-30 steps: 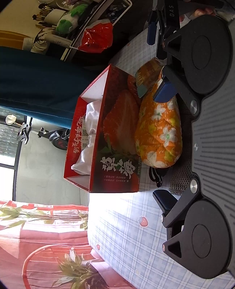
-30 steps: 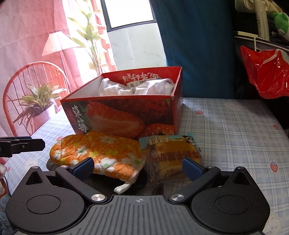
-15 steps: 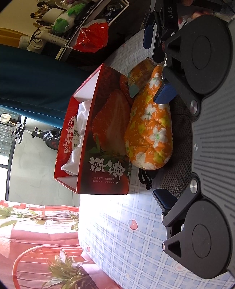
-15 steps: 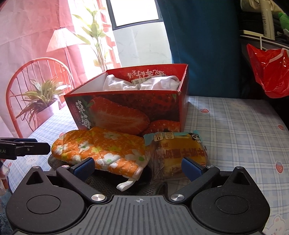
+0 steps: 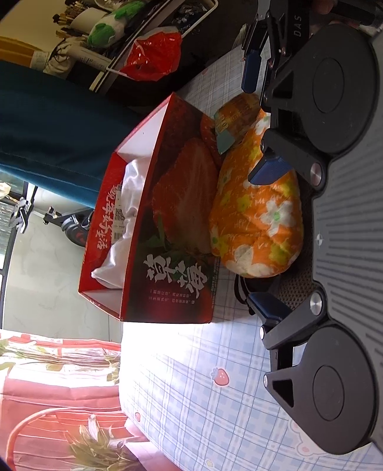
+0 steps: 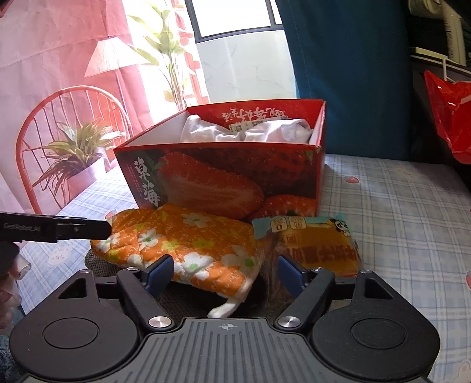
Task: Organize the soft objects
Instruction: 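Move both open grippers down onto the orange floral cloth, then close the left gripper on the floral cloth edge while the right gripper closes on it, then lift the orange floral cloth with both grippers over the red box, then lower the floral cloth onto the white cloth and open both grippers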
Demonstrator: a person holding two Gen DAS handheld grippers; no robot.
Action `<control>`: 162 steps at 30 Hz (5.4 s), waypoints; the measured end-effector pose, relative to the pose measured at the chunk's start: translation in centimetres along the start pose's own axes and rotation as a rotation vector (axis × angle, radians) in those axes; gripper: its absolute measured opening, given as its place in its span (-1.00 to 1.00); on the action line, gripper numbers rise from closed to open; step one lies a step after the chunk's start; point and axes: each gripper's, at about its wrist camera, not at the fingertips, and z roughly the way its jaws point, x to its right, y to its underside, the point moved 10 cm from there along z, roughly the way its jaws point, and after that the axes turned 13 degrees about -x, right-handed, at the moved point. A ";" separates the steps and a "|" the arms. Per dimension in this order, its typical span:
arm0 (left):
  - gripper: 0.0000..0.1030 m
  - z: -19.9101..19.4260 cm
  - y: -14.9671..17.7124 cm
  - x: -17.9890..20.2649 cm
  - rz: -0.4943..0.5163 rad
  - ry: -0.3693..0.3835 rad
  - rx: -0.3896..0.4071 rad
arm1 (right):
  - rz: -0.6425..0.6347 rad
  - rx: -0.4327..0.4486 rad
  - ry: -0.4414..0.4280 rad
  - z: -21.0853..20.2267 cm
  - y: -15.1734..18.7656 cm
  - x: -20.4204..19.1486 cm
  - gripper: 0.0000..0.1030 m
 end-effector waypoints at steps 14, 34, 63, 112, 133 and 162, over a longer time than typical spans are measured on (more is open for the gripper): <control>-0.66 2.0 -0.5 -0.8 -0.059 0.040 -0.050 | -0.003 -0.052 -0.035 2.2 -0.2 -1.1 -0.05; -0.73 -1.0 3.3 -1.2 -0.048 0.049 -0.047 | 0.103 -0.097 -0.090 2.2 1.2 -0.9 0.04; -0.68 2.9 4.9 -3.8 -0.079 0.031 -0.116 | 0.074 -0.115 -0.135 5.6 -1.0 -2.6 -0.08; -0.72 -3.7 -15.3 0.8 0.114 -0.022 0.186 | -0.132 0.159 0.003 -2.6 -18.0 -0.2 -0.87; -0.71 9.1 -15.8 -1.1 0.092 -0.003 -0.176 | -0.084 -0.204 0.109 11.8 -17.5 4.3 -0.87; 0.42 6.4 -16.2 0.0 0.115 -0.027 -0.121 | -0.078 -0.226 0.178 9.8 -17.5 4.0 -0.22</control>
